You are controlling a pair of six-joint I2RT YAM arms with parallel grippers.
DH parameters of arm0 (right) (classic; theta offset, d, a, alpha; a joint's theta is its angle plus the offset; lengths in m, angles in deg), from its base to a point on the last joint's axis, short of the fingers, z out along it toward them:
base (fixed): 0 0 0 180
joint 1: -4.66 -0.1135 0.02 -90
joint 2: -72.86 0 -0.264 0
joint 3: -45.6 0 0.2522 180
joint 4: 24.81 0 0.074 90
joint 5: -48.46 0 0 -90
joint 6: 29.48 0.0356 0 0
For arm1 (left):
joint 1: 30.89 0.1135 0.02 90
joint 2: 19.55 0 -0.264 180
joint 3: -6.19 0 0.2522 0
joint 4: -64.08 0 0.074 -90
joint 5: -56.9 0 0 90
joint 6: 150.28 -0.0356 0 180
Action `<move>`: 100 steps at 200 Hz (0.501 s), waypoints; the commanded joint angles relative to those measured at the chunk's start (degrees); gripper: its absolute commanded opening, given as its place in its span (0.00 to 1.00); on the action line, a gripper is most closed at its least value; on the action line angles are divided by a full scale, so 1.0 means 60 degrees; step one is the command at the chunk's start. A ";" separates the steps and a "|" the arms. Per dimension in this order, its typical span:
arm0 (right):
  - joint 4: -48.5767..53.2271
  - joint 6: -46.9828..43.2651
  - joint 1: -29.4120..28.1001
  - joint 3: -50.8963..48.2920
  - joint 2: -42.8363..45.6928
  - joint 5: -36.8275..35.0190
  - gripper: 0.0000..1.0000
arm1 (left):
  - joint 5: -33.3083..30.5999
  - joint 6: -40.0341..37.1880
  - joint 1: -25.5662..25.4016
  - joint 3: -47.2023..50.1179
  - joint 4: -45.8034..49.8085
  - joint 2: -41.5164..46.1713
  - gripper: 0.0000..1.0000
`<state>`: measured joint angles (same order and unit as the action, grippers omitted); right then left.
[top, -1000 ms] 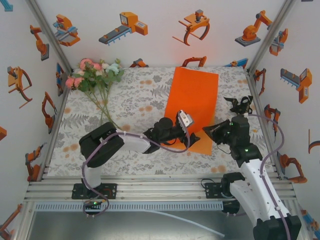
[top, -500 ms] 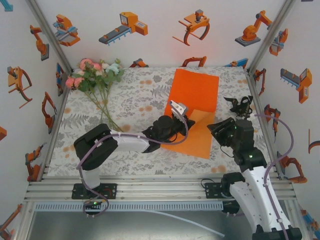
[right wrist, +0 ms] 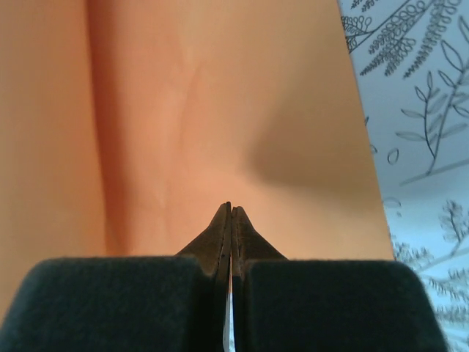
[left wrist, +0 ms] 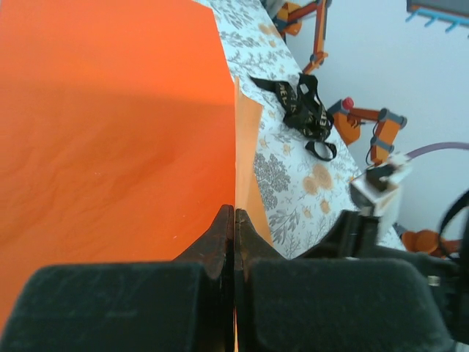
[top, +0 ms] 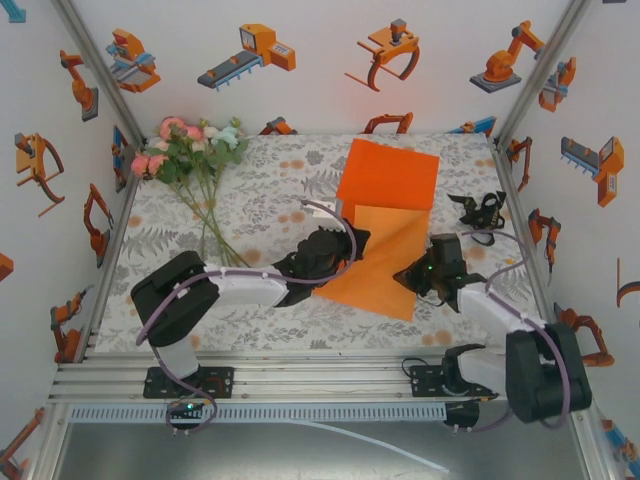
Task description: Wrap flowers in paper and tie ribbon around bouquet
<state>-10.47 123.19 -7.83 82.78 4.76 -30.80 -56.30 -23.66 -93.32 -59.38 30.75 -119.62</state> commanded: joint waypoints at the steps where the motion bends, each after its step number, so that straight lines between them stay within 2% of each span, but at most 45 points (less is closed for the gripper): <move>1: -0.1069 -0.0292 -0.0140 0.0032 -0.0663 -0.0490 0.00 | -0.0625 0.0739 0.0247 0.0267 0.0550 0.0724 0.00; 28: -0.0807 -0.0110 -0.0233 -0.0342 -0.0844 -0.0983 0.00 | -0.0576 0.2342 0.1009 0.0184 0.2815 0.1384 0.00; 50: -0.0543 0.0160 -0.0238 -0.0827 -0.0537 -0.1230 0.00 | -0.0971 0.1815 0.1436 0.0396 0.3051 0.1685 0.00; 85: 0.0453 0.0436 -0.0358 -0.1368 0.0399 -0.1242 0.00 | -0.2860 0.0845 0.2063 0.0445 0.4077 0.1967 0.00; 100: 0.1276 0.0793 -0.0610 -0.1571 0.1264 -0.1468 0.00 | -0.3114 0.0557 0.2637 0.0490 0.4332 0.1896 0.00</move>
<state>-15.21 125.40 -9.47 76.86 6.93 -35.15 -67.33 -16.11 -81.74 -57.44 50.82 -109.35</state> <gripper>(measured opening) 0.006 0.008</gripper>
